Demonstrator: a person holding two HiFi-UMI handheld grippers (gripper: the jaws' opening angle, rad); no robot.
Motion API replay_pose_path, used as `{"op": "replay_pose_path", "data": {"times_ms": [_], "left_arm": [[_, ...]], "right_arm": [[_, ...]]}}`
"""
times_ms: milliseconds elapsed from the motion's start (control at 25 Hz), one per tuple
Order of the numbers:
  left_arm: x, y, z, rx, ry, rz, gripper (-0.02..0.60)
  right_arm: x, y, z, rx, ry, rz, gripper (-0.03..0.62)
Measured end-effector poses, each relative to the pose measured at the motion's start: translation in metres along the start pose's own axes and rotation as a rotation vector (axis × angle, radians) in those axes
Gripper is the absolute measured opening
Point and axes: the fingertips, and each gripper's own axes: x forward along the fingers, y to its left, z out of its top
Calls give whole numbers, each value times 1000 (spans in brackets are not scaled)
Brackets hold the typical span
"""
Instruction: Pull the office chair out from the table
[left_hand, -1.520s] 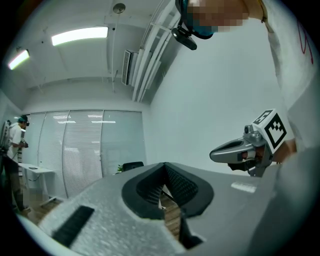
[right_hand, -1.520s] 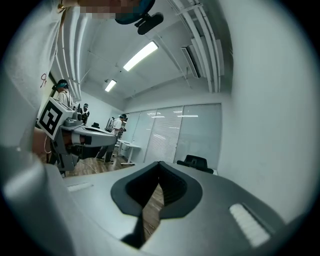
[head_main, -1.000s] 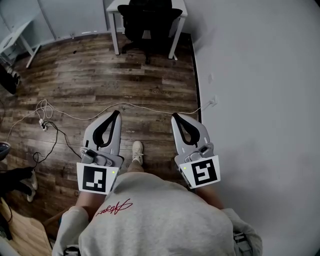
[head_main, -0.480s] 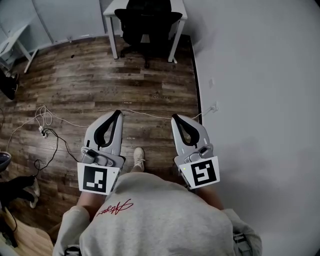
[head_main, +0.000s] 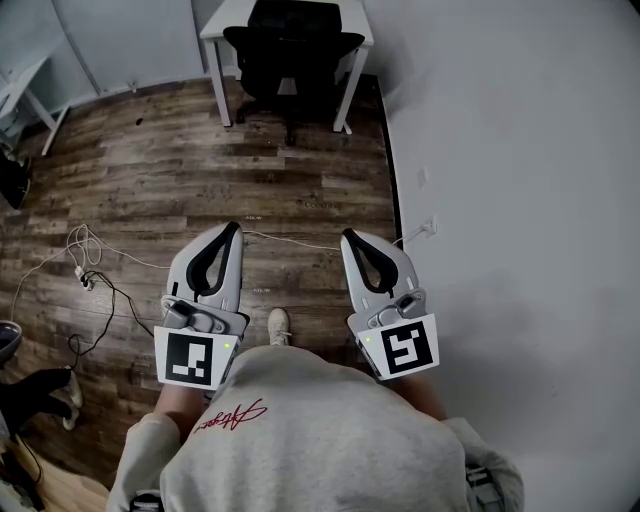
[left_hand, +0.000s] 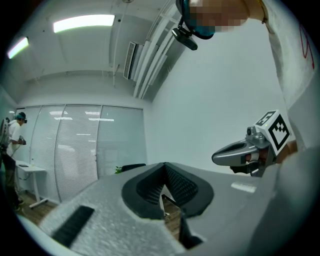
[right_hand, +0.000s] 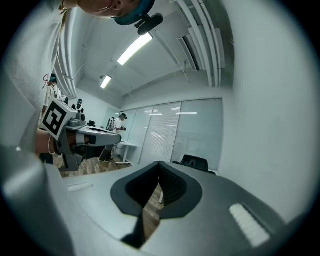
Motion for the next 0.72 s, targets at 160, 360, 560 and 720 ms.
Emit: {"op": "replay_pose_path", "data": {"times_ms": [160, 360, 560, 720], "left_arm": [[24, 13, -3, 0, -4, -12, -3], [47, 27, -4, 4, -5, -28, -3], [66, 44, -7, 6, -7, -34, -3], [78, 55, -11, 5, -7, -38, -3]], "right_arm": [[21, -14, -4, 2, 5, -15, 2], [43, -26, -6, 5, 4, -30, 0], [67, -35, -6, 6, 1, -36, 2], [81, -40, -8, 4, 0, -43, 1]]}}
